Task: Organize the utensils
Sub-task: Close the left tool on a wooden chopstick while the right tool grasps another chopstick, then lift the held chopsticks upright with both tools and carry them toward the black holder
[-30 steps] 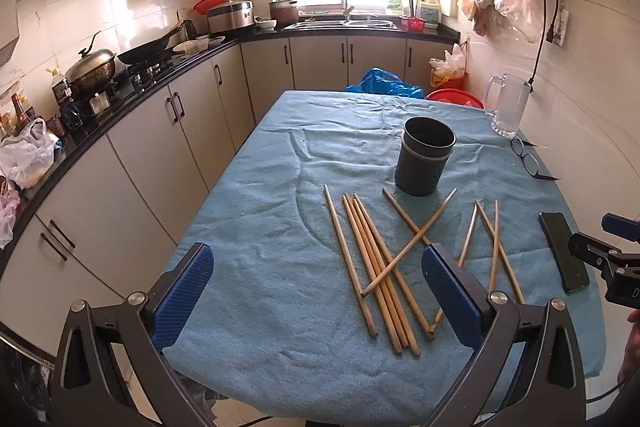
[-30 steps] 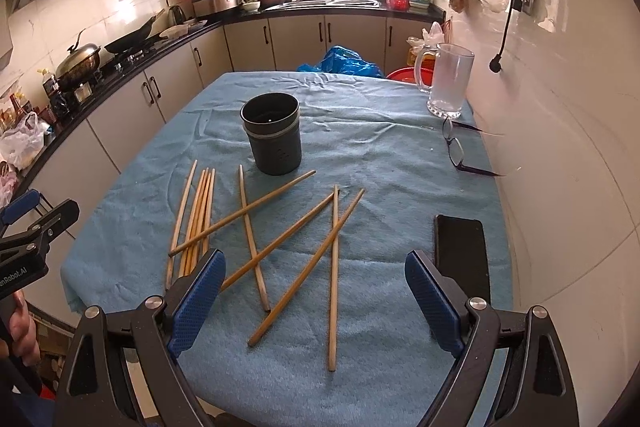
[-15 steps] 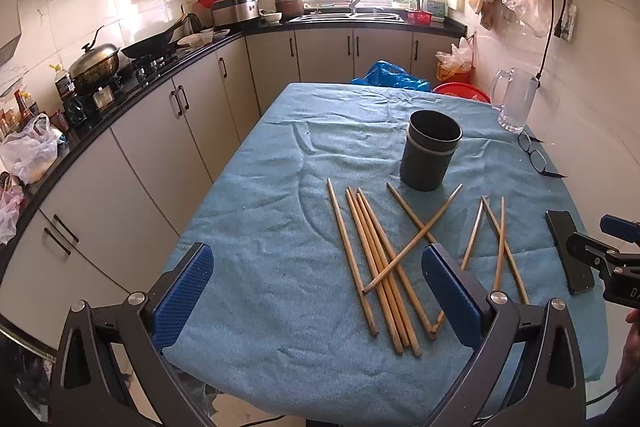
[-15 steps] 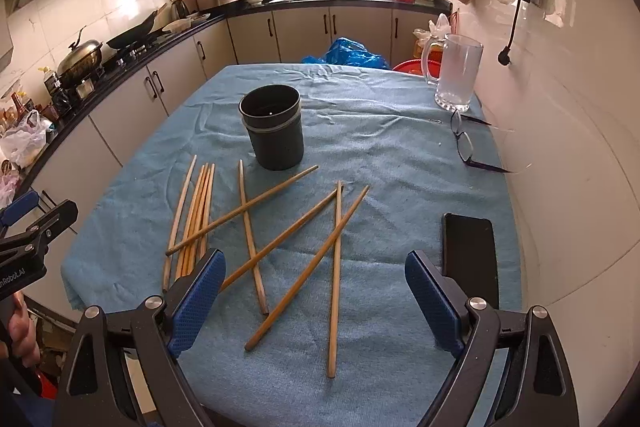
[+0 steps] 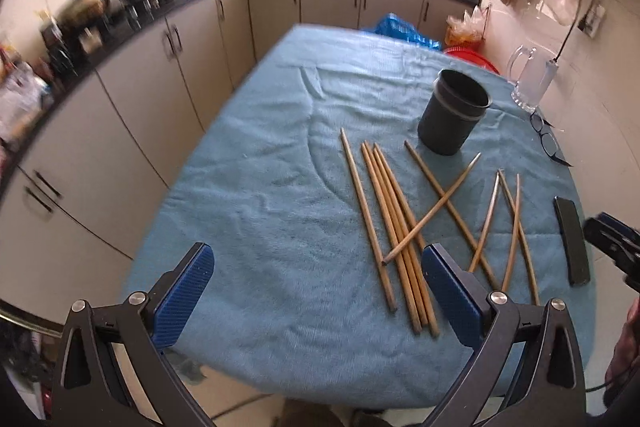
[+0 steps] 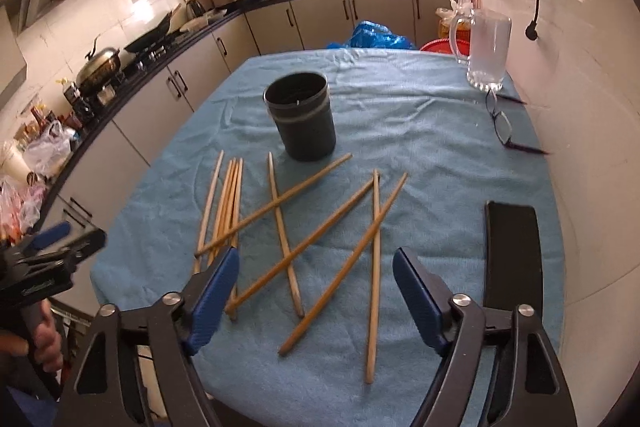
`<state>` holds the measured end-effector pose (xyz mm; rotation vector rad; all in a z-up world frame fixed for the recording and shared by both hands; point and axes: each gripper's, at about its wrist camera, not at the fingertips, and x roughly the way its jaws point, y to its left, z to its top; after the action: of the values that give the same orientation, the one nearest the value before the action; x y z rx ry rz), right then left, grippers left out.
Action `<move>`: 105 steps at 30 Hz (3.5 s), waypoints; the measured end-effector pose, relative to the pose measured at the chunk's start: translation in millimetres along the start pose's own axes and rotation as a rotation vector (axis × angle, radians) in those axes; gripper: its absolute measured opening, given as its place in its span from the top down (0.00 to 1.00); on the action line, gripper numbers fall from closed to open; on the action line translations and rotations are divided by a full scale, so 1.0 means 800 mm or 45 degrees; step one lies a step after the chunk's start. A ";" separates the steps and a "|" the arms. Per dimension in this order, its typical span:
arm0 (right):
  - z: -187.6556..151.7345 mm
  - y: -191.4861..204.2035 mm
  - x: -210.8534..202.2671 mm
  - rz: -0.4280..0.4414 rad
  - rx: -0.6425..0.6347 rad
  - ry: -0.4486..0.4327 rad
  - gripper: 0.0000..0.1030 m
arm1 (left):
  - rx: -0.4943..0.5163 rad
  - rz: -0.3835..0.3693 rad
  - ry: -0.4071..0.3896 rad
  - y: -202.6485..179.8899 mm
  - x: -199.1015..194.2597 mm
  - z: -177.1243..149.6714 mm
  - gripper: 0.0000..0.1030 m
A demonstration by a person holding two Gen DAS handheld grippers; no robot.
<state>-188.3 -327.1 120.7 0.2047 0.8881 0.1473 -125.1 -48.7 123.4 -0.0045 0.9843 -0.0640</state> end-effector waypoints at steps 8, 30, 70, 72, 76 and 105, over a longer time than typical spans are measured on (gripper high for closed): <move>0.010 -0.010 -0.019 -0.073 0.072 -0.040 0.23 | -0.088 -0.117 0.233 0.023 0.106 0.056 0.16; 0.047 -0.037 -0.005 0.021 0.338 0.043 0.29 | 0.132 -0.117 0.459 -0.031 0.228 0.108 0.90; 0.064 -0.005 0.176 0.072 0.719 0.233 0.92 | 0.146 -0.298 0.367 0.014 0.198 0.092 0.94; 0.071 0.000 0.160 0.093 0.685 0.197 0.92 | 0.129 -0.317 0.331 0.014 0.187 0.093 0.94; 0.072 0.006 0.127 0.124 0.598 0.119 0.92 | 0.105 -0.325 0.254 0.017 0.164 0.095 0.94; 0.073 0.018 0.041 0.260 0.361 -0.083 0.93 | 0.012 -0.256 -0.031 0.015 0.039 0.095 0.94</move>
<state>-122.9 -313.3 135.3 0.5623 0.8198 0.2035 -43.9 -40.2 139.6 -0.0957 0.9572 -0.2526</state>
